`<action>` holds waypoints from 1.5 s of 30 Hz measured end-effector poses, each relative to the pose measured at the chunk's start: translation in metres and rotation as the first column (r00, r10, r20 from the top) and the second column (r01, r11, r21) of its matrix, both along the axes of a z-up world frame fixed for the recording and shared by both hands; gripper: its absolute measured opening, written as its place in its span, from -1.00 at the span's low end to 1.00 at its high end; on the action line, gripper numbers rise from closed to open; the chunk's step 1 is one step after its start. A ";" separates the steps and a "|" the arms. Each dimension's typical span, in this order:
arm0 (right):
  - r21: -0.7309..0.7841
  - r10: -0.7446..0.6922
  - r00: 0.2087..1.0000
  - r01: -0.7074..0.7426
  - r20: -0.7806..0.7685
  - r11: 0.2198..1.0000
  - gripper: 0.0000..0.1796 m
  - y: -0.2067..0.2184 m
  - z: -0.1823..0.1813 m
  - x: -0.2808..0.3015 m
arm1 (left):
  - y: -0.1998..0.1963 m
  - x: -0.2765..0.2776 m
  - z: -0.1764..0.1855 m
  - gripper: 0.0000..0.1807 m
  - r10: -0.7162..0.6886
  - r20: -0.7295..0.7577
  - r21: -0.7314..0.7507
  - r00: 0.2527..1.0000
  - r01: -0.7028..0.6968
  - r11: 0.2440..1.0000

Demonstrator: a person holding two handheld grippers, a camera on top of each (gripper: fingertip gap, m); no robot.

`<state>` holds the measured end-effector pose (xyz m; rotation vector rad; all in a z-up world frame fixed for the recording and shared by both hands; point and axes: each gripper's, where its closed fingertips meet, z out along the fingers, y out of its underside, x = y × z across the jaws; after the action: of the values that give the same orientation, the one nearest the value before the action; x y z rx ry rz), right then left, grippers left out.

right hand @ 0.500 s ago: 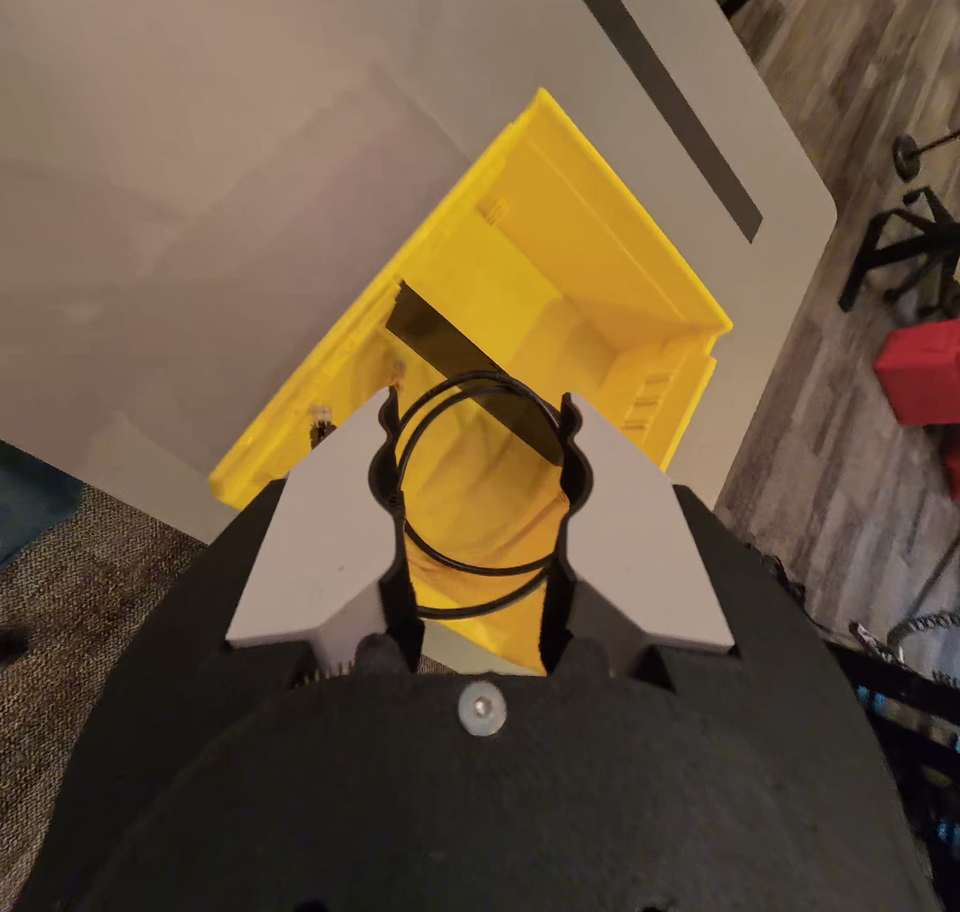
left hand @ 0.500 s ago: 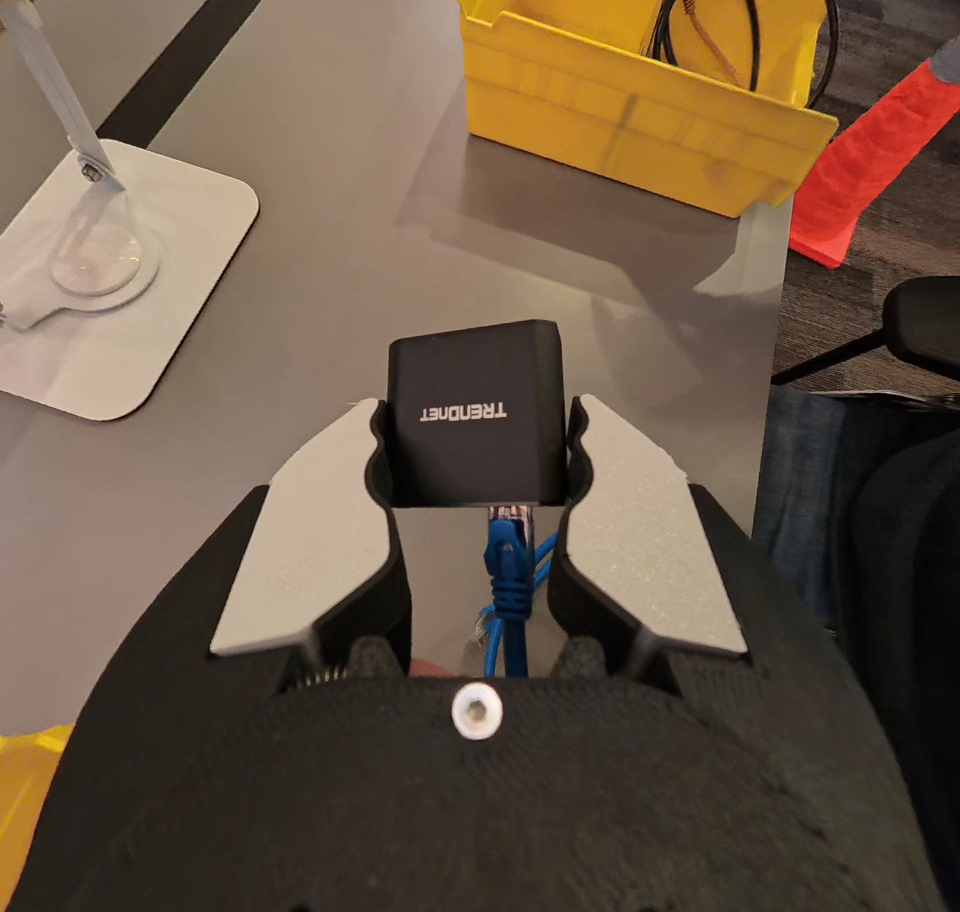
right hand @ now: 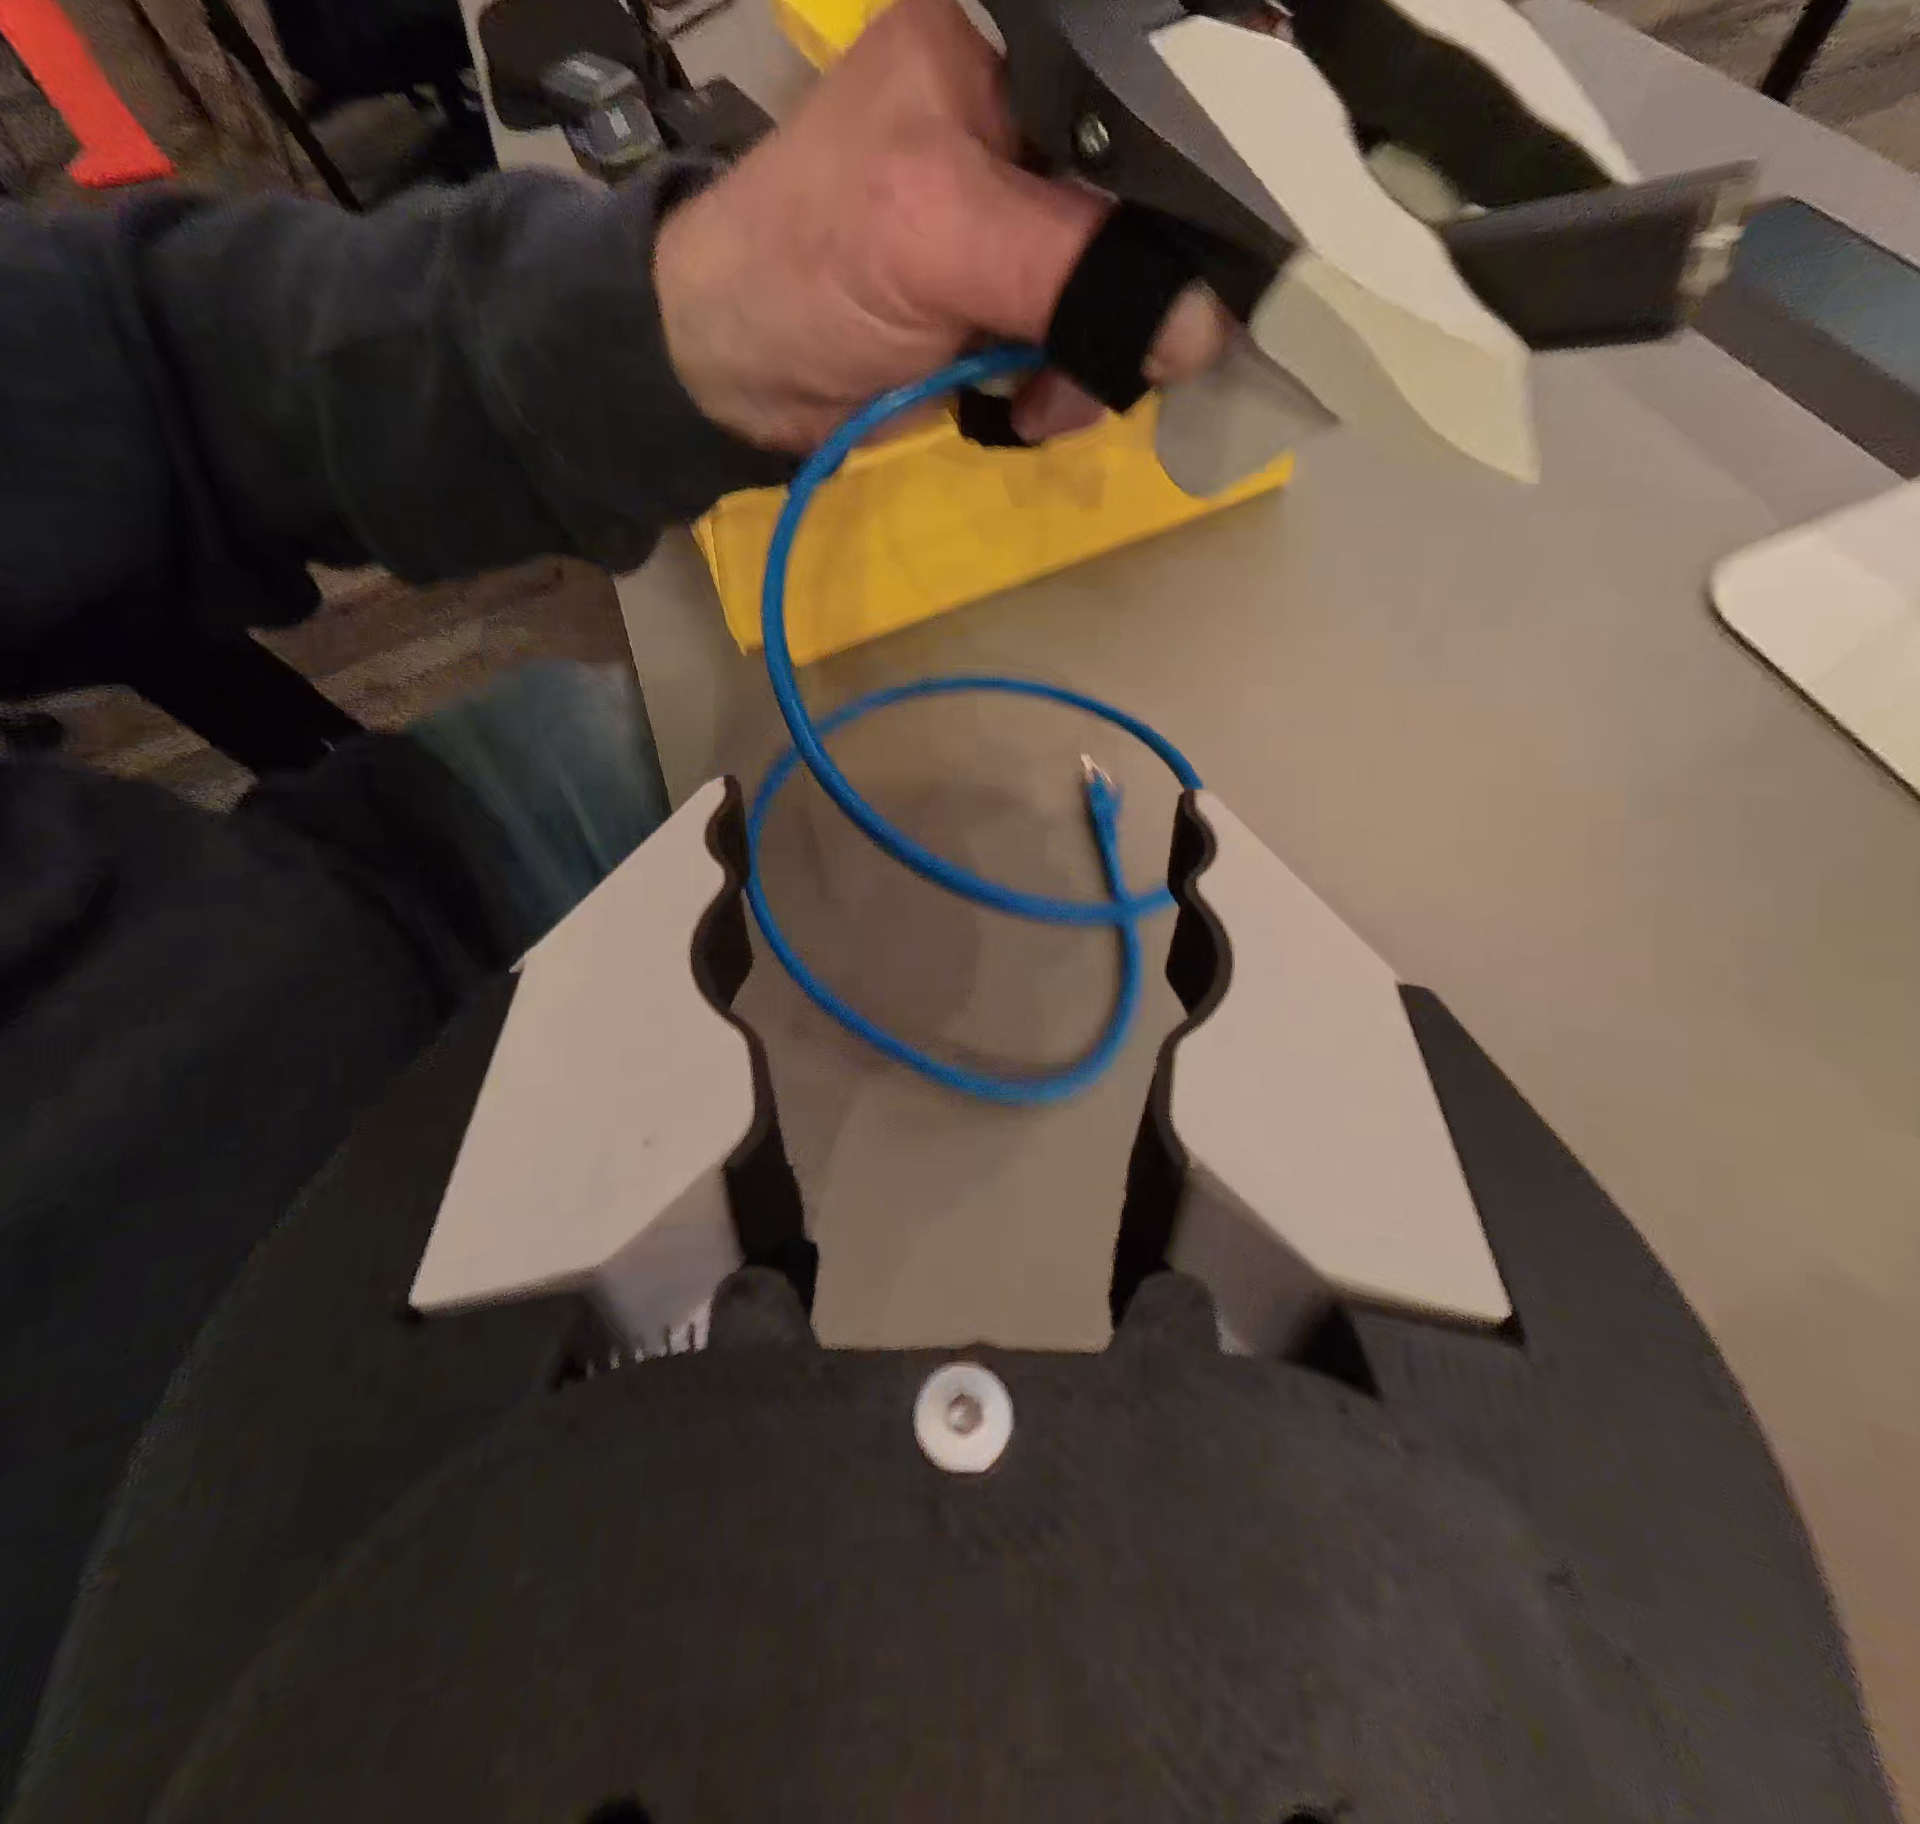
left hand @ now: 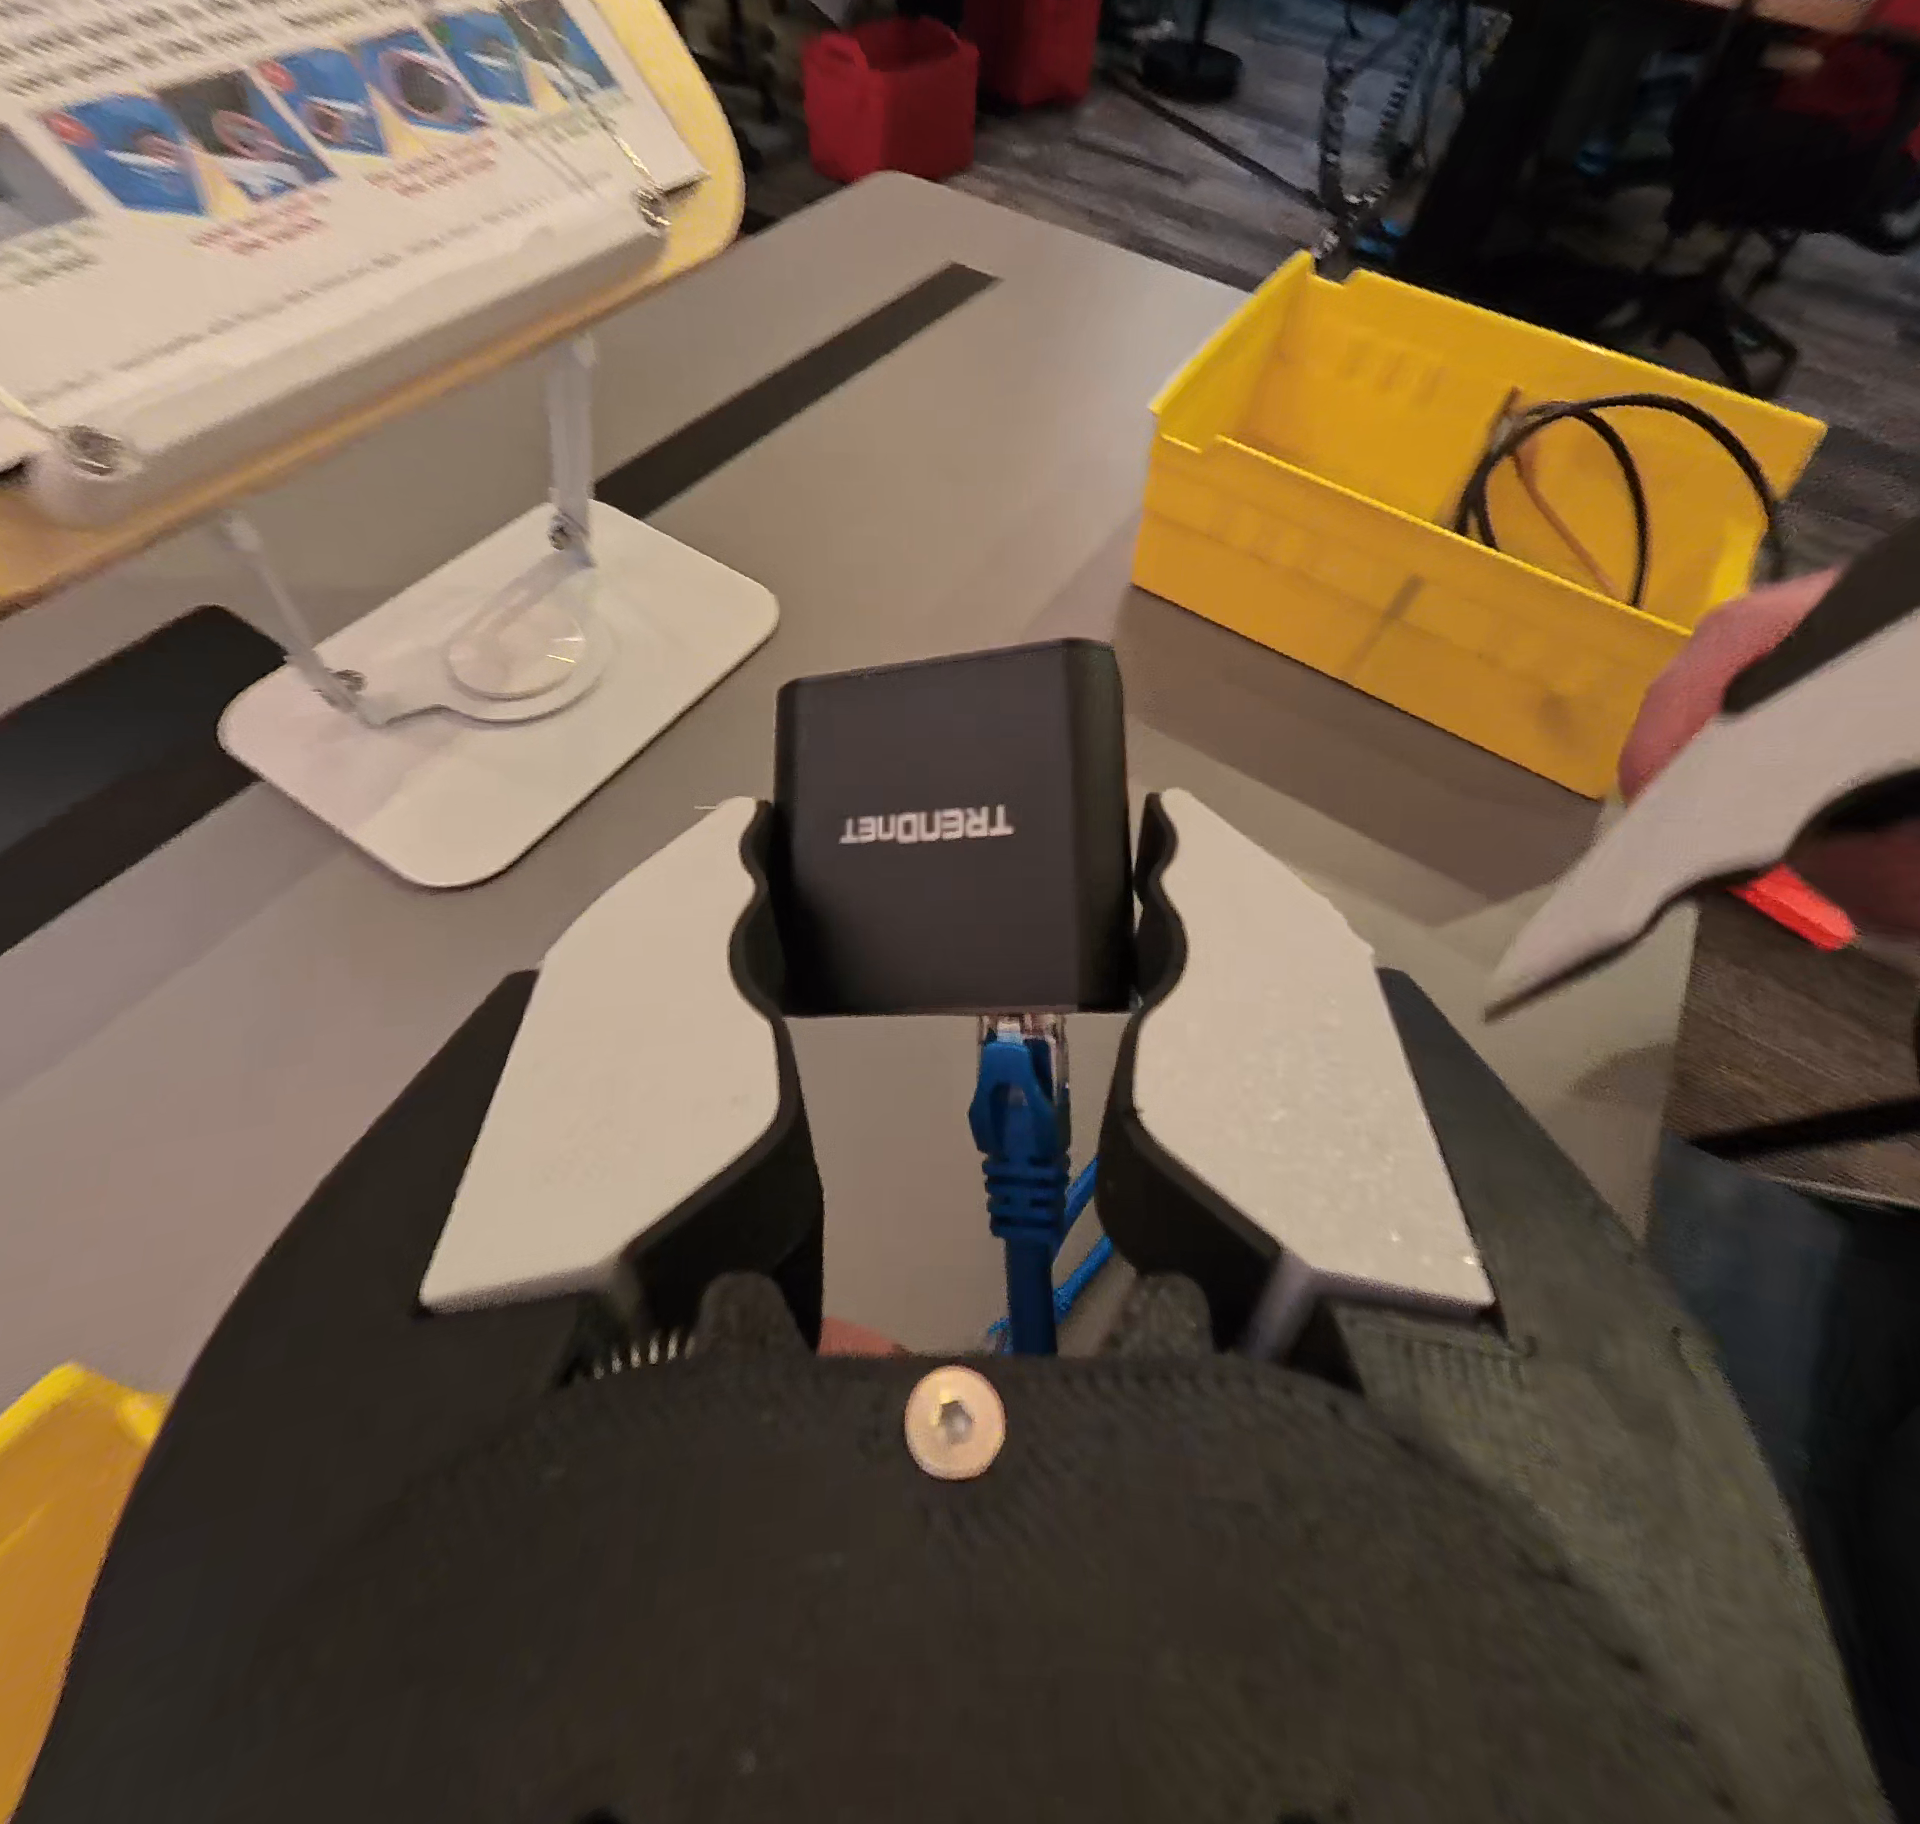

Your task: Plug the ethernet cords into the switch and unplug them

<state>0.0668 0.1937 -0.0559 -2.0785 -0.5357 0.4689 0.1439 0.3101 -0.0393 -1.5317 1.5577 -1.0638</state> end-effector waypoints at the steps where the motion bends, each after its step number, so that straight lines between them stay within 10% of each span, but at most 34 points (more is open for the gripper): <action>1: -0.004 0.018 1.000 -0.019 -0.015 1.000 -0.10 0.012 -0.003 -0.011 | 0.003 -0.001 0.002 -0.28 0.021 0.012 0.025 1.000 -0.022 0.999; 9: -0.133 0.206 0.977 -0.198 0.047 0.971 -0.25 0.050 -0.045 -0.068 | 0.013 -0.005 0.022 -0.28 0.085 0.110 -0.024 0.990 -0.083 0.996; 14: -0.123 0.316 0.943 -0.302 0.108 0.945 -1.00 0.047 -0.058 -0.087 | 0.020 -0.006 0.023 -0.28 0.095 0.130 -0.095 0.987 -0.083 0.992; 30: -0.059 0.392 0.914 -0.388 0.101 0.920 -1.00 0.036 0.017 0.001 | 0.039 -0.020 -0.005 -0.36 -0.093 0.083 -0.230 0.992 0.110 0.967; 39: 0.012 0.401 0.915 -0.401 -0.036 0.916 -1.00 0.027 0.048 0.023 | -0.044 -0.064 -0.036 -0.05 -0.555 -0.210 -0.137 0.805 0.538 0.832; 45: 0.054 0.357 0.934 -0.357 0.019 0.932 -1.00 0.037 0.064 0.035 | -0.063 -0.048 -0.068 0.13 -0.557 -0.263 -0.117 0.787 0.547 0.829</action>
<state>0.1019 0.2305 0.0084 -1.9328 -0.9302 0.6464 0.0958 0.2470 -0.1072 -1.3156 2.3011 -1.2166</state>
